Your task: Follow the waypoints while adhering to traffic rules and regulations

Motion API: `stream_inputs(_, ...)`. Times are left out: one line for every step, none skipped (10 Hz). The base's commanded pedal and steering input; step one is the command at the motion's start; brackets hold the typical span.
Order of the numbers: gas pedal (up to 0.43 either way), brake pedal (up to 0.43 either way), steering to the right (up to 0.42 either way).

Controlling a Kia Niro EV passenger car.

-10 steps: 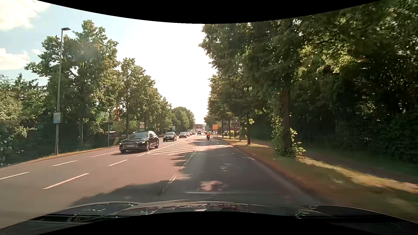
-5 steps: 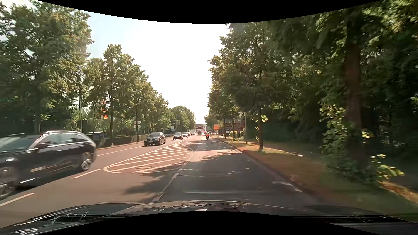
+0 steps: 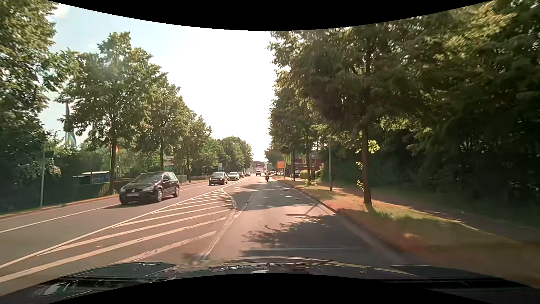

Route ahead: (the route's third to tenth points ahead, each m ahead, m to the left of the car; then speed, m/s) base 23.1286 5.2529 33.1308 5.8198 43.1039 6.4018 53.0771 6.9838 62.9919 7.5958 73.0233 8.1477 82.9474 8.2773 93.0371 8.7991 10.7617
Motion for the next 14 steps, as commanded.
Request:
stream_inputs(0.209,0.000,-0.006)
stream_inputs(0.209,0.000,-0.006)
stream_inputs(0.209,0.000,-0.006)
stream_inputs(0.209,0.000,-0.006)
stream_inputs(0.228,0.000,-0.008)
stream_inputs(0.228,0.000,-0.008)
stream_inputs(0.228,0.000,-0.008)
stream_inputs(0.228,0.000,-0.008)
stream_inputs(0.228,0.000,-0.008)
stream_inputs(0.220,0.000,-0.008)
stream_inputs(0.220,0.000,-0.008)
stream_inputs(0.209,0.000,-0.008)
stream_inputs(0.197,0.000,-0.008)
stream_inputs(0.189,0.000,-0.008)
